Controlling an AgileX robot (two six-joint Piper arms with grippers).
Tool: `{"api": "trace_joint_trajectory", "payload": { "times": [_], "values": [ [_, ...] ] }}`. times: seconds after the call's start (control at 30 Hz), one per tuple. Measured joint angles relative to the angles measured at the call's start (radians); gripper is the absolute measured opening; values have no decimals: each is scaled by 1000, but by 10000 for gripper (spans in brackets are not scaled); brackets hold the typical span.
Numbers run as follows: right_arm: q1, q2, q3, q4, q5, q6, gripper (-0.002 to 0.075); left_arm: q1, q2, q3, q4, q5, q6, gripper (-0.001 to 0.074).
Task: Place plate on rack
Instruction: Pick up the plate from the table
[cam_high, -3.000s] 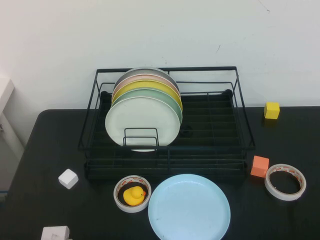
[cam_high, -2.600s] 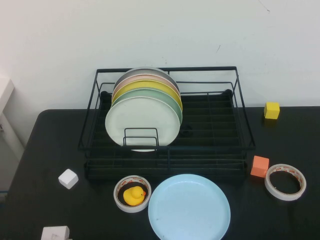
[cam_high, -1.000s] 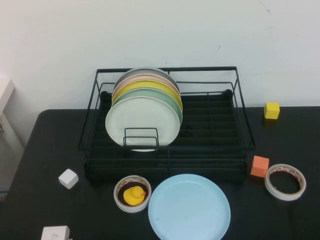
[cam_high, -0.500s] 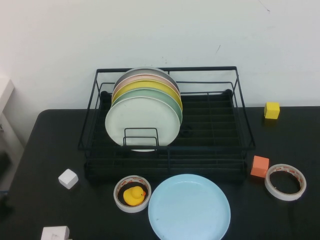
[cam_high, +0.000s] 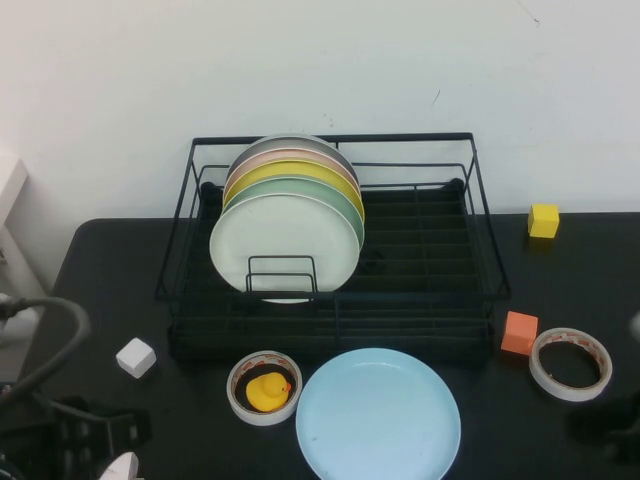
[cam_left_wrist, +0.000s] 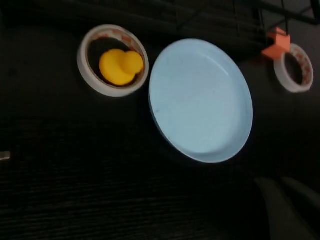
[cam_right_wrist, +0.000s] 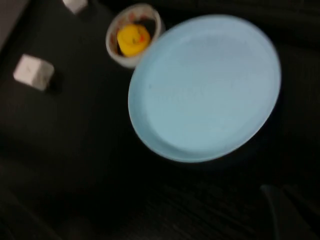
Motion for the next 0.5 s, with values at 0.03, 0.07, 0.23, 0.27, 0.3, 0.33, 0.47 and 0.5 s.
{"api": "trace_joint_trajectory", "payload": {
  "times": [0.03,0.07,0.23,0.27,0.3,0.33,0.47,0.5],
  "values": [
    [42,33,-3,16,-28,-5,-2,0,8,0,-8,5,19,-1],
    [91,72,-7,31,-50,-9,-2,0,14,0,-21,10,33,-1],
    [353,218,-56,86,-100,-22,-2,0,-12,-41,-94,93,75,-1],
    [407,240,-69,86,-119,-32,-2,0,-25,-53,-107,107,92,-1],
    [456,258,-81,86,-139,-53,-2,0,-36,-63,-116,112,113,-1],
    [495,271,-87,86,-162,-76,-2,0,-47,-73,-126,113,146,-1],
    [549,300,-98,72,-217,-209,-2,0,-78,-98,-121,63,304,-1],
    [549,299,-96,57,-234,-228,-2,0,-88,-102,-119,40,316,-1]
  ]
}}
